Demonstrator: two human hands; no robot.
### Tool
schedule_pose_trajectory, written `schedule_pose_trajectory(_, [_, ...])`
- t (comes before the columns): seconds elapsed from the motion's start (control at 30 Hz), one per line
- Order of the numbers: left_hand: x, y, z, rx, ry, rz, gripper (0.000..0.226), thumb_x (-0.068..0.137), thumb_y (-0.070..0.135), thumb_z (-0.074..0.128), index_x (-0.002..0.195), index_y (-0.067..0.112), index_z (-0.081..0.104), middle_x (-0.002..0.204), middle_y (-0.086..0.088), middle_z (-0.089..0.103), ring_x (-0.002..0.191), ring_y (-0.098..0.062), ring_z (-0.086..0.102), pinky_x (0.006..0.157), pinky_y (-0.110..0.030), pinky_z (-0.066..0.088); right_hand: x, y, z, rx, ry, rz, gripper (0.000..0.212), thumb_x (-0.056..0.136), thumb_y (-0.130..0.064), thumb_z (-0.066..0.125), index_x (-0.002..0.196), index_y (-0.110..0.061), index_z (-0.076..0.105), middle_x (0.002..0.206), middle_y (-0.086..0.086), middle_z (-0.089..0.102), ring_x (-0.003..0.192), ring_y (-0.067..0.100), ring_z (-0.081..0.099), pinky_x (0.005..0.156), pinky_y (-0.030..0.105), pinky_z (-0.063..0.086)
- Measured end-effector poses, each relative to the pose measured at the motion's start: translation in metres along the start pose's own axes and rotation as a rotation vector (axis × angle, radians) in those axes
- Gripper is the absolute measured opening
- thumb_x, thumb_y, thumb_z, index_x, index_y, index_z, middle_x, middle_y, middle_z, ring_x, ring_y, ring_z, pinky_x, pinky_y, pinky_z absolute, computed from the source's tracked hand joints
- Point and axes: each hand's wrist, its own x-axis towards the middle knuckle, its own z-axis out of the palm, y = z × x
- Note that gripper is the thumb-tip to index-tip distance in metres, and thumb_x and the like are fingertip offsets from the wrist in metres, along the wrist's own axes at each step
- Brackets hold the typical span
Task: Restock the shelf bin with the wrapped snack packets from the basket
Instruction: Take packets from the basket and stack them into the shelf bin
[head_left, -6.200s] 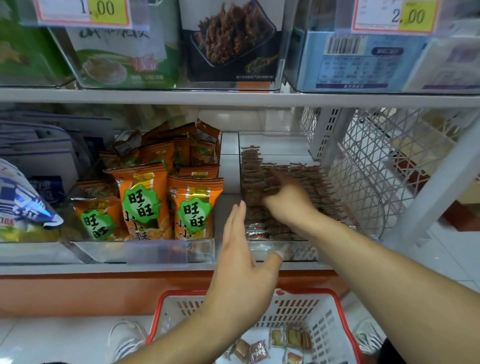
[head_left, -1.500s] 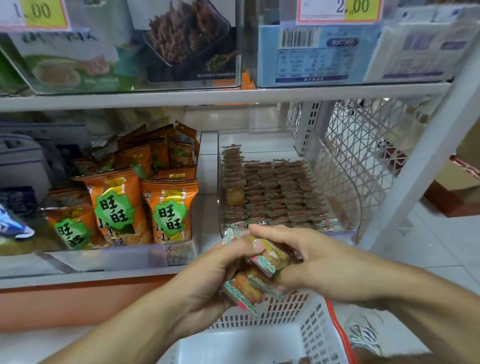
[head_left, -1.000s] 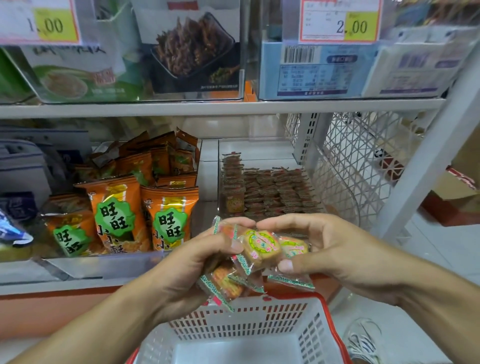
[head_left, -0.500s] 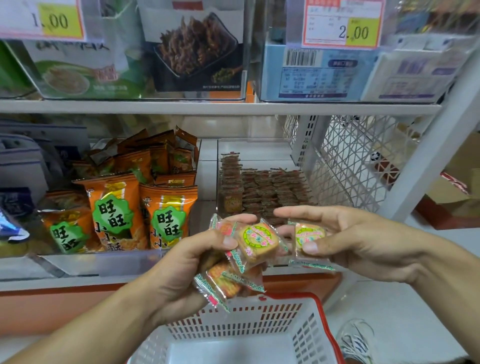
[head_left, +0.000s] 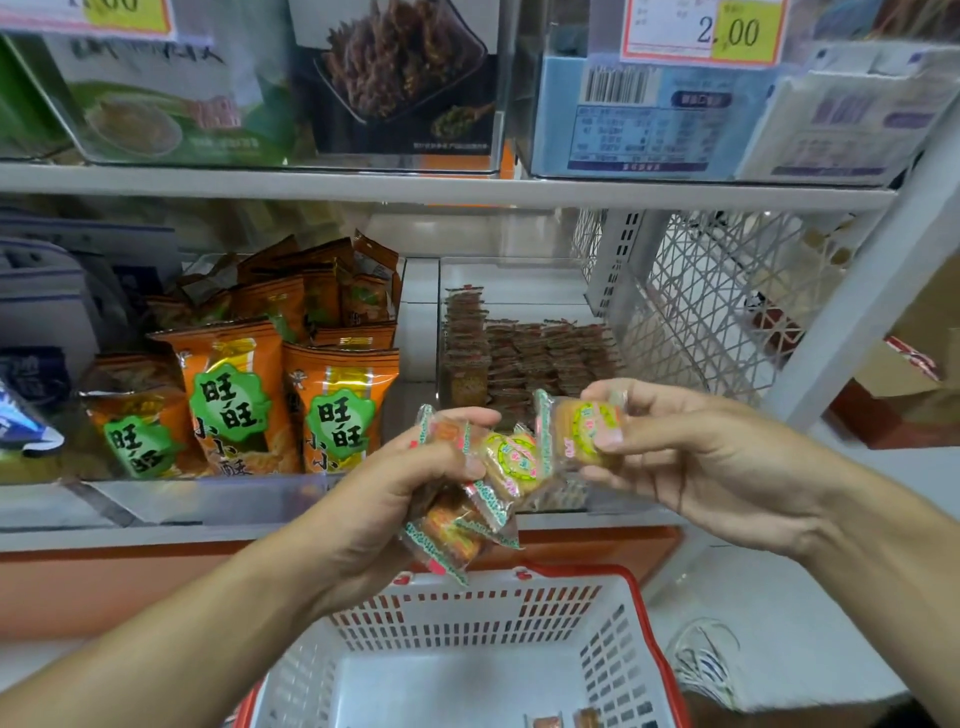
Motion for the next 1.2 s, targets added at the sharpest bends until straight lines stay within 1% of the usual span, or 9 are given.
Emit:
schedule_pose_trajectory(0.1, [-0.001, 0.000, 0.002, 0.004, -0.021, -0.005, 0.050, 0.071, 0.008, 0.069, 0.119, 0.021, 0.072, 0.121, -0.024, 0.071, 0.089, -0.032, 0.074, 0.078, -0.044, 0.061, 0.000, 0.007, 0.003, 0.017, -0.072, 0.069, 0.036, 0.073, 0.011, 0.072, 0.107, -0.003, 0.069, 0.113, 0.024, 0.071, 0.096, 0.036, 0.073, 0.071, 0.031, 0.063])
schedule_pose_trajectory(0.23, [-0.001, -0.001, 0.005, -0.013, -0.013, -0.021, 0.049, 0.072, 0.007, 0.067, 0.119, 0.017, 0.071, 0.121, -0.025, 0.070, 0.086, -0.031, 0.072, 0.077, -0.045, 0.059, 0.000, 0.013, 0.005, -0.303, -0.117, 0.051, 0.046, 0.075, -0.002, 0.079, 0.117, -0.018, 0.074, 0.117, 0.018, 0.071, 0.098, 0.024, 0.069, 0.083, 0.029, 0.060])
schedule_pose_trajectory(0.33, [-0.004, -0.002, 0.008, 0.009, -0.040, -0.026, 0.052, 0.073, 0.009, 0.070, 0.125, 0.012, 0.066, 0.128, -0.024, 0.068, 0.090, -0.030, 0.071, 0.068, -0.042, 0.061, 0.000, 0.018, 0.004, -0.389, -0.188, 0.064, 0.054, 0.078, -0.006, 0.081, 0.126, -0.027, 0.070, 0.129, 0.017, 0.067, 0.113, 0.032, 0.064, 0.101, 0.045, 0.053])
schedule_pose_trajectory(0.57, [-0.008, -0.003, 0.009, -0.015, -0.076, -0.046, 0.045, 0.075, 0.032, 0.076, 0.119, 0.021, 0.072, 0.111, -0.016, 0.072, 0.083, -0.028, 0.072, 0.070, -0.041, 0.057, 0.000, 0.024, 0.006, -0.401, -0.092, -0.016, 0.044, 0.071, -0.004, 0.081, 0.113, -0.012, 0.071, 0.124, 0.016, 0.068, 0.108, 0.039, 0.068, 0.095, 0.045, 0.057])
schedule_pose_trajectory(0.63, [-0.007, -0.002, 0.007, -0.041, -0.112, -0.038, 0.047, 0.079, 0.032, 0.075, 0.123, 0.019, 0.068, 0.113, -0.018, 0.070, 0.088, -0.031, 0.070, 0.080, -0.045, 0.052, -0.001, 0.021, 0.006, -0.360, -0.086, -0.004, 0.040, 0.071, -0.004, 0.080, 0.109, -0.005, 0.067, 0.121, 0.021, 0.067, 0.099, 0.037, 0.067, 0.087, 0.044, 0.060])
schedule_pose_trajectory(0.73, [-0.007, 0.002, 0.005, -0.102, -0.159, -0.027, 0.056, 0.073, 0.024, 0.082, 0.126, 0.015, 0.067, 0.110, -0.021, 0.071, 0.086, -0.032, 0.073, 0.072, -0.042, 0.058, -0.002, 0.015, 0.004, -0.298, -0.084, 0.006, 0.041, 0.072, 0.000, 0.076, 0.110, -0.001, 0.060, 0.113, 0.024, 0.068, 0.095, 0.031, 0.064, 0.078, 0.035, 0.061])
schedule_pose_trajectory(0.9, [-0.004, 0.001, 0.002, -0.144, -0.055, 0.065, 0.049, 0.071, 0.015, 0.068, 0.119, 0.018, 0.072, 0.108, -0.022, 0.073, 0.080, -0.033, 0.074, 0.066, -0.039, 0.057, -0.002, 0.007, 0.002, -0.181, -0.086, 0.011, 0.050, 0.077, 0.000, 0.067, 0.127, -0.003, 0.066, 0.123, 0.017, 0.070, 0.103, 0.022, 0.064, 0.085, 0.026, 0.054])
schedule_pose_trajectory(1.1, [-0.004, -0.004, 0.005, -0.013, 0.124, 0.221, 0.047, 0.071, 0.011, 0.062, 0.115, 0.022, 0.071, 0.107, -0.017, 0.074, 0.080, -0.027, 0.074, 0.063, -0.038, 0.058, 0.002, 0.022, 0.020, 0.329, -0.116, 0.144, 0.039, 0.077, 0.010, 0.060, 0.115, 0.009, 0.069, 0.121, 0.026, 0.066, 0.113, 0.036, 0.065, 0.089, 0.042, 0.060])
schedule_pose_trajectory(1.2, [-0.010, -0.008, 0.010, 0.174, 0.190, 0.364, 0.050, 0.063, 0.019, 0.071, 0.112, 0.030, 0.071, 0.104, -0.014, 0.075, 0.084, -0.028, 0.074, 0.059, -0.038, 0.059, 0.005, 0.037, 0.035, 0.381, -0.053, 0.183, 0.030, 0.076, -0.009, 0.069, 0.103, 0.002, 0.075, 0.107, 0.019, 0.070, 0.099, 0.029, 0.068, 0.084, 0.038, 0.061])
